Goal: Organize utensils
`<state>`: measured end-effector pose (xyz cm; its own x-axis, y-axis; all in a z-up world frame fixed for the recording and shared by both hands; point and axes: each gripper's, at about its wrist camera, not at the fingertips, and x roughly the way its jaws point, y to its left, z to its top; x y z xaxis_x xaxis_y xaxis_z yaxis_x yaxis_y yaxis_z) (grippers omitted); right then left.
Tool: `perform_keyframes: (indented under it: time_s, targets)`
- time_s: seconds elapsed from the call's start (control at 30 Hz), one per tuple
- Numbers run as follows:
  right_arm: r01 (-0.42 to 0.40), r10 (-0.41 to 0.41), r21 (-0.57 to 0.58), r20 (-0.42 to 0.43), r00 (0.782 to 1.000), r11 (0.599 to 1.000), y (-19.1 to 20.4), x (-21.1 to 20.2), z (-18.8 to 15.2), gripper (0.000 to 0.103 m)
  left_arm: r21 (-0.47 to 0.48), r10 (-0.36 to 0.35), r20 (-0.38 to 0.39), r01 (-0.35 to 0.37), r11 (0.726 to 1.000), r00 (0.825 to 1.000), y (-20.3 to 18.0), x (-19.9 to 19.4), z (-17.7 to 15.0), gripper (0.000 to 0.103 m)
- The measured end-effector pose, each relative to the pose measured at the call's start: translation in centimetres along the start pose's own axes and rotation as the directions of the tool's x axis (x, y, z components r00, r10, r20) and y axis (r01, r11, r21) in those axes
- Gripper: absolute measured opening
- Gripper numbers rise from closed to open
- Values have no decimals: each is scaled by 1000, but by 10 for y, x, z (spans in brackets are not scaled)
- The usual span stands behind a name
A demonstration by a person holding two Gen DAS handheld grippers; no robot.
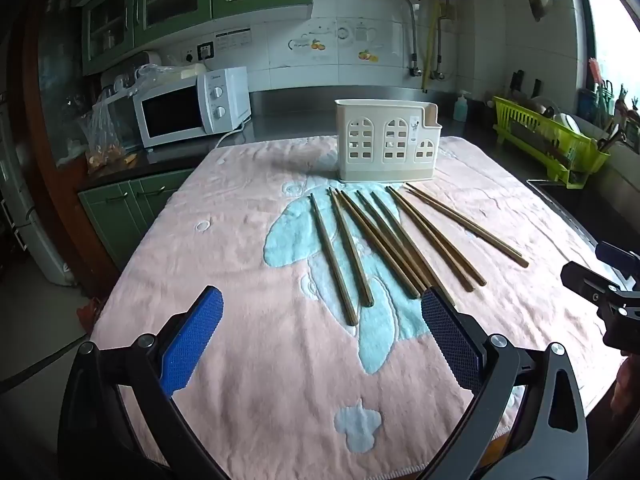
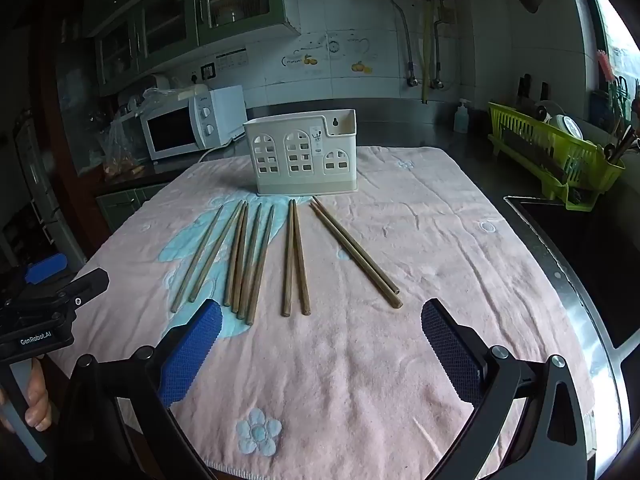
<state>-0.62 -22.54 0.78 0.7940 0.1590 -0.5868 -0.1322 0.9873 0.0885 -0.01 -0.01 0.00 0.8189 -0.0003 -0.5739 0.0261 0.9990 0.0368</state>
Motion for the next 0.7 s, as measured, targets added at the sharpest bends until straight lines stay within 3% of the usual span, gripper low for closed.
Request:
perform_keyframes:
  time_s: [0.7]
  targets:
    - [-1,1,0,4,1000,1000,2,-4,0,97,-4,-2,-1,2,1000,1000,1,0,0,98]
